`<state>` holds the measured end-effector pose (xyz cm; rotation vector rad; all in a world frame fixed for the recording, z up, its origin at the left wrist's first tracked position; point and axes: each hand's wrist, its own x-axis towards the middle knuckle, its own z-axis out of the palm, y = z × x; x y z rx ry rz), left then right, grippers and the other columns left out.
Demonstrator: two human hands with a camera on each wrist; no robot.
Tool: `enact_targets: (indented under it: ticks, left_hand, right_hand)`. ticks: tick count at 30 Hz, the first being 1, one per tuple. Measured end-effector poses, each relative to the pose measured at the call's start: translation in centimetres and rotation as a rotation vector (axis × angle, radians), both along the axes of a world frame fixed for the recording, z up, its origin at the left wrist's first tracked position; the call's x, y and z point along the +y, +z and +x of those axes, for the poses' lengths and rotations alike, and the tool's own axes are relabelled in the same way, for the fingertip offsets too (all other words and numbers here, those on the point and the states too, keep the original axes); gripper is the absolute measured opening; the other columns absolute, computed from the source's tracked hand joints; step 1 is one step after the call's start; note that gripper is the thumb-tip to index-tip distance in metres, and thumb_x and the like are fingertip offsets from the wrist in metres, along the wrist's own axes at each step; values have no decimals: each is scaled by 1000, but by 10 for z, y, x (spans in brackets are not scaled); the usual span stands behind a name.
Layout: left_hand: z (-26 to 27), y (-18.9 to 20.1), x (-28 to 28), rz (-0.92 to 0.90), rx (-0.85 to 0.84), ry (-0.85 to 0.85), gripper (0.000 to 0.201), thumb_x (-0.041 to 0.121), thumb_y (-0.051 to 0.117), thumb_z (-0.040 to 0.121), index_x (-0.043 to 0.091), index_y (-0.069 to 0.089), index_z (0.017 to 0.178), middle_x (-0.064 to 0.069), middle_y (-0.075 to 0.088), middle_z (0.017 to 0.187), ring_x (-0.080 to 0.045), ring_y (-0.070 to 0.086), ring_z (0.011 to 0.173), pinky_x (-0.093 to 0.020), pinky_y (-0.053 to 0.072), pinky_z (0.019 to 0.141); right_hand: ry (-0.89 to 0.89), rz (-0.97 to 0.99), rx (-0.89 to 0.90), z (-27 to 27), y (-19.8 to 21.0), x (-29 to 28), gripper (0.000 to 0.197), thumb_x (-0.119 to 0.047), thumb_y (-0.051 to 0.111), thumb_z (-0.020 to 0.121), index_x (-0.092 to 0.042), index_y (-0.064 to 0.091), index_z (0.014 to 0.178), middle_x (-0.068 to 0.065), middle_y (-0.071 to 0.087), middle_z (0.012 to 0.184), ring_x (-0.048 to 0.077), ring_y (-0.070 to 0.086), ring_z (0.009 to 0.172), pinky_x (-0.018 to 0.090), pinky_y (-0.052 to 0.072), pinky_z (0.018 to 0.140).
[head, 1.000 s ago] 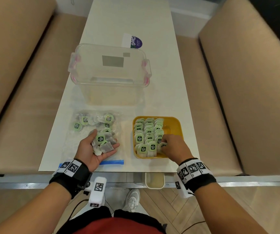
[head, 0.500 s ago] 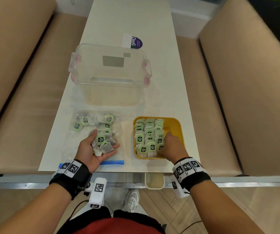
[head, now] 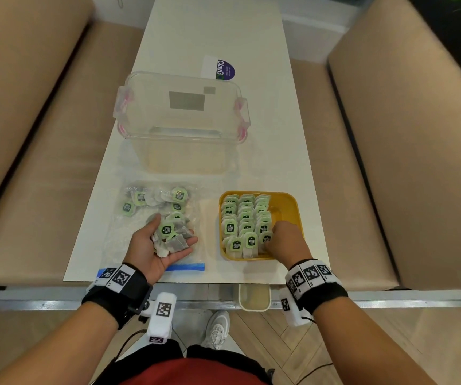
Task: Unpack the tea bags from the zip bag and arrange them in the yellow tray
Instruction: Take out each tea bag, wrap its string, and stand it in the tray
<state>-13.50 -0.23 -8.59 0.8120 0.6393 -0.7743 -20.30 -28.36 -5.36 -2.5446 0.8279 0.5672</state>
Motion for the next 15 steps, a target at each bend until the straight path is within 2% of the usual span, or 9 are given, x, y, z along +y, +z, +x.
enact_targets:
  ticks: [3, 5, 7, 10, 15]
  left_hand:
    - [-1, 1, 0, 6, 3, 4, 54, 48, 47, 100, 3, 62, 126, -28, 66, 123, -45, 68, 106, -56, 56, 85]
    - [-1, 2, -1, 5, 5, 5, 54, 48, 48, 100, 3, 62, 127, -28, 66, 123, -44, 69, 106, -56, 56, 85]
    - [-2, 1, -1, 5, 3, 7, 54, 48, 48, 100, 3, 62, 127, -28, 66, 123, -44, 69, 106, -56, 56, 85]
    - [-1, 2, -1, 5, 3, 11, 54, 48, 47, 100, 3, 62, 127, -28, 66, 123, -45, 68, 107, -57, 56, 85]
    - [-1, 3, -1, 5, -4, 7, 54, 47, 47, 101, 3, 62, 127, -28, 67, 122, -45, 68, 107, -56, 57, 84]
  right_hand:
    - [-46, 43, -15, 0, -1, 2, 38, -22, 83, 73, -20, 46, 67, -4, 48, 70, 21, 53, 73, 21, 31, 46]
    - [-59, 61, -26, 0, -2, 4, 36, -24, 84, 71, -22, 48, 67, -2, 55, 73, 22, 56, 76, 23, 37, 50]
    - [-60, 69, -43, 0, -1, 4, 28, -23, 84, 72, -18, 58, 82, 3, 64, 88, 23, 60, 83, 26, 45, 63]
    - [-55, 90, -74, 0, -2, 4, 41, -24, 85, 72, -15, 64, 106, 3, 68, 103, 23, 63, 93, 29, 50, 73]
    - [-71, 112, -59, 1, -1, 2, 41, -18, 81, 75, -13, 63, 111, 7, 67, 109, 25, 63, 97, 33, 55, 79]
